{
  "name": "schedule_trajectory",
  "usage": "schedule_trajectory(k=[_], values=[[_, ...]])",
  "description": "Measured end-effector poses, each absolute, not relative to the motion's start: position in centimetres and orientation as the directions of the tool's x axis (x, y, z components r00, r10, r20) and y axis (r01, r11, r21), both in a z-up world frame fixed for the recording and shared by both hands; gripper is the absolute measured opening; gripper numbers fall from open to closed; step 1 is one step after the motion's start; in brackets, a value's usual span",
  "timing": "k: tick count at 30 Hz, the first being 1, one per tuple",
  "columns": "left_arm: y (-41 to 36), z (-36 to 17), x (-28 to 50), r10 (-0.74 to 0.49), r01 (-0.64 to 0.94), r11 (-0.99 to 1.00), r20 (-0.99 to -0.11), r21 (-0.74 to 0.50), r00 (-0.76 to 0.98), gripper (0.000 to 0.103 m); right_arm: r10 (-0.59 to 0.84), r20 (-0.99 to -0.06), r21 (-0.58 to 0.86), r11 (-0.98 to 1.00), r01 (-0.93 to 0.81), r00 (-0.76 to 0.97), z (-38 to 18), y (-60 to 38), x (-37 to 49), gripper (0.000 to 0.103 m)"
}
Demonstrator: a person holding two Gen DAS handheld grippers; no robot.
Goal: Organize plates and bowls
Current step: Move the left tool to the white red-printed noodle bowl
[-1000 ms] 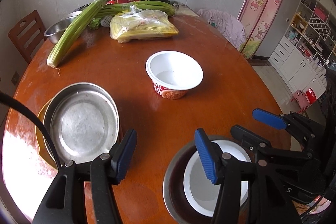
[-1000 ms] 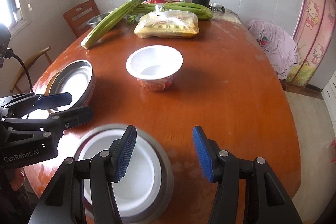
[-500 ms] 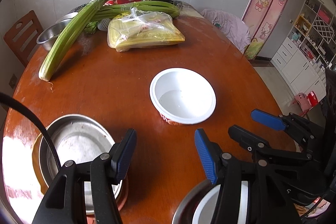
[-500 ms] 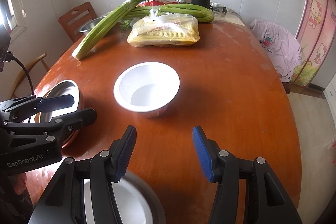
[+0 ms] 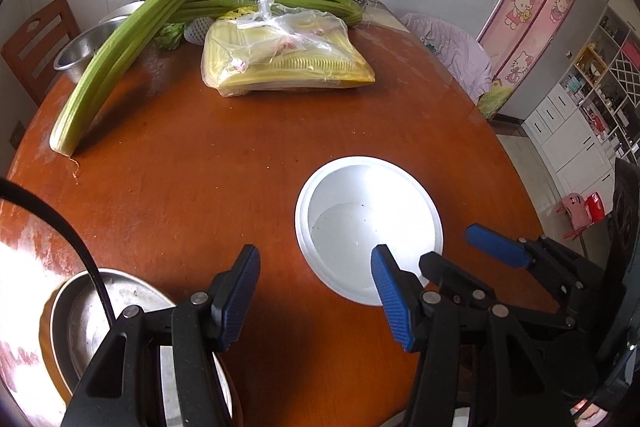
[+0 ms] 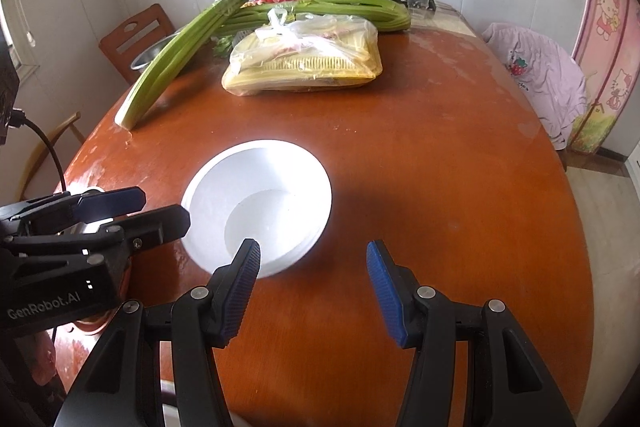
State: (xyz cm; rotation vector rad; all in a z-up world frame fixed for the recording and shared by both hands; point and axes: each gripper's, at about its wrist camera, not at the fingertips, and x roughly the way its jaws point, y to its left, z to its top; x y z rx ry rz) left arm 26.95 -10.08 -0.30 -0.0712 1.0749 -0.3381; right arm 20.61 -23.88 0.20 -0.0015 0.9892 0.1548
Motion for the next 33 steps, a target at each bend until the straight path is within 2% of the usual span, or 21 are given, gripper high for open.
schedule_trajectory(k=[14, 31, 33], values=[[-11.6, -3.9, 29.1, -0.329, 0.239, 0.935, -0.892, -0.261, 0.311, 0.057, 0.195, -0.862, 0.099, 0.970, -0.224, 0.467, -2.0, -22.3, 22.0, 0.057], [-10.7, -1.2, 27.3, -0.365, 0.255, 0.925, -0.851, -0.283, 0.377, 0.055, 0.218, -0.836, 0.102, 0.964, -0.247, 0.503, 0.0, -21.8, 20.6, 0.057], [-10.7, -0.7, 26.9, -0.399, 0.269, 0.910, -0.837, -0.314, 0.374, 0.055, 0.223, -0.830, 0.100, 0.961, -0.257, 0.511, 0.5, -21.5, 20.2, 0.057]])
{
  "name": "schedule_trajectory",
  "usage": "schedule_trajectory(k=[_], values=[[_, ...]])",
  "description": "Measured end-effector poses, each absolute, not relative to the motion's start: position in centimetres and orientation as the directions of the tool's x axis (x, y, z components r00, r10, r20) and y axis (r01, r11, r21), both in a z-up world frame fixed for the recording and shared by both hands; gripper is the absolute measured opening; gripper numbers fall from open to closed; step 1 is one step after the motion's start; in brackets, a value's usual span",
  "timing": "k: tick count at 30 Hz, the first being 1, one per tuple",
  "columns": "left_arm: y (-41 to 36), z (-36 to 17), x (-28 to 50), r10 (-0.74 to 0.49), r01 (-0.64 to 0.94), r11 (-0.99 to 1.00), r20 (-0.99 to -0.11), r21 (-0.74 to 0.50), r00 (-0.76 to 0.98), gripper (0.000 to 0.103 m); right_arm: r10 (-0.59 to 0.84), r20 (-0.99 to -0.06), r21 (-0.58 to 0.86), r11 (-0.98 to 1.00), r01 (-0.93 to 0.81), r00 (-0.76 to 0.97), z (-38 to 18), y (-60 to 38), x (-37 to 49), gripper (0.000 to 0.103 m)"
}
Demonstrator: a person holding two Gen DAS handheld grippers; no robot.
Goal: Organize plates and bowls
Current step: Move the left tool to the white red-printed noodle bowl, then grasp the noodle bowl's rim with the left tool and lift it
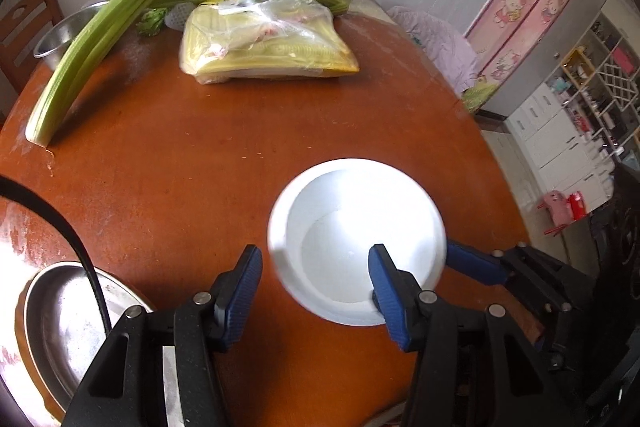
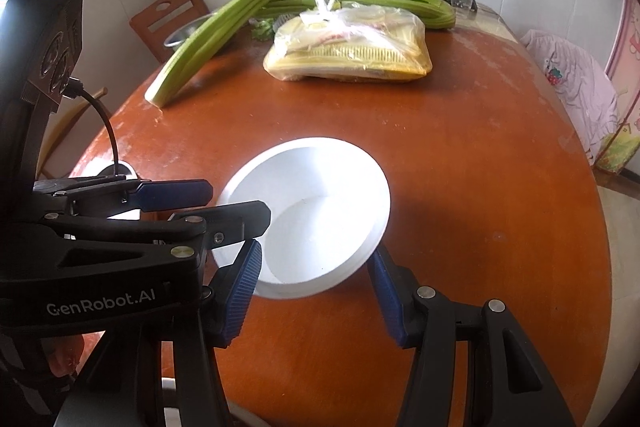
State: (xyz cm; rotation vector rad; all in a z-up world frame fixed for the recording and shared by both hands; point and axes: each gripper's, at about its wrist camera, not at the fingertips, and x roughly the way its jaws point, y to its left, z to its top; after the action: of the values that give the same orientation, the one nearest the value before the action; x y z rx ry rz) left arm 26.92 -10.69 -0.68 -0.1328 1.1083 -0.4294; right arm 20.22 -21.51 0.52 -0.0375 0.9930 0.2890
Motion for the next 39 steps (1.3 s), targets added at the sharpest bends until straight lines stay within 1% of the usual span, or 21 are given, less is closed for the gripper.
schedule_trajectory(k=[2, 3, 7, 12, 22, 27, 30, 31, 34, 39], values=[[-11.0, -0.4, 26.4, -0.442, 0.289, 0.890, -0.824, -0.353, 0.354, 0.055, 0.259, -0.822, 0.128, 0.952, -0.279, 0.507, 0.9, -21.2, 19.7, 0.057], [-11.3, -0.2, 26.1, -0.440, 0.299, 0.890, -0.823, -0.345, 0.358, 0.055, 0.276, -0.816, 0.137, 0.946, -0.292, 0.509, 1.3, -20.8, 19.4, 0.057], [-11.3, -0.3, 25.8, -0.401, 0.287, 0.908, -0.836, -0.306, 0.375, 0.055, 0.247, -0.814, 0.091, 0.948, -0.304, 0.525, 1.6, -19.9, 18.7, 0.057], [-10.0, -1.6, 26.2, -0.376, 0.242, 0.921, -0.853, -0.304, 0.362, 0.055, 0.250, -0.823, 0.104, 0.949, -0.297, 0.510, 1.1, -20.3, 18.3, 0.057], [-10.4, -2.7, 27.0, -0.338, 0.228, 0.936, -0.871, -0.270, 0.357, 0.055, 0.224, -0.840, 0.126, 0.966, -0.223, 0.494, -0.3, -22.7, 18.6, 0.057], [-11.4, -3.2, 27.2, -0.352, 0.254, 0.927, -0.872, -0.276, 0.339, 0.055, 0.211, -0.833, 0.131, 0.973, -0.188, 0.511, -0.4, -23.9, 18.8, 0.057], [-11.8, -3.6, 27.2, -0.378, 0.269, 0.915, -0.869, -0.299, 0.320, 0.054, 0.225, -0.835, 0.131, 0.967, -0.217, 0.502, -0.6, -23.3, 18.9, 0.057], [-11.8, -3.5, 27.2, -0.388, 0.272, 0.911, -0.866, -0.309, 0.316, 0.052, 0.229, -0.832, 0.125, 0.965, -0.232, 0.504, -0.5, -23.0, 18.8, 0.057], [-11.6, -3.3, 27.2, -0.395, 0.271, 0.909, -0.860, -0.316, 0.322, 0.052, 0.218, -0.826, 0.089, 0.961, -0.262, 0.520, -0.3, -22.1, 18.5, 0.057], [-11.3, -2.6, 27.0, -0.406, 0.271, 0.906, -0.850, -0.326, 0.334, 0.052, 0.228, -0.815, 0.085, 0.956, -0.279, 0.533, 0.3, -21.7, 18.2, 0.057]])
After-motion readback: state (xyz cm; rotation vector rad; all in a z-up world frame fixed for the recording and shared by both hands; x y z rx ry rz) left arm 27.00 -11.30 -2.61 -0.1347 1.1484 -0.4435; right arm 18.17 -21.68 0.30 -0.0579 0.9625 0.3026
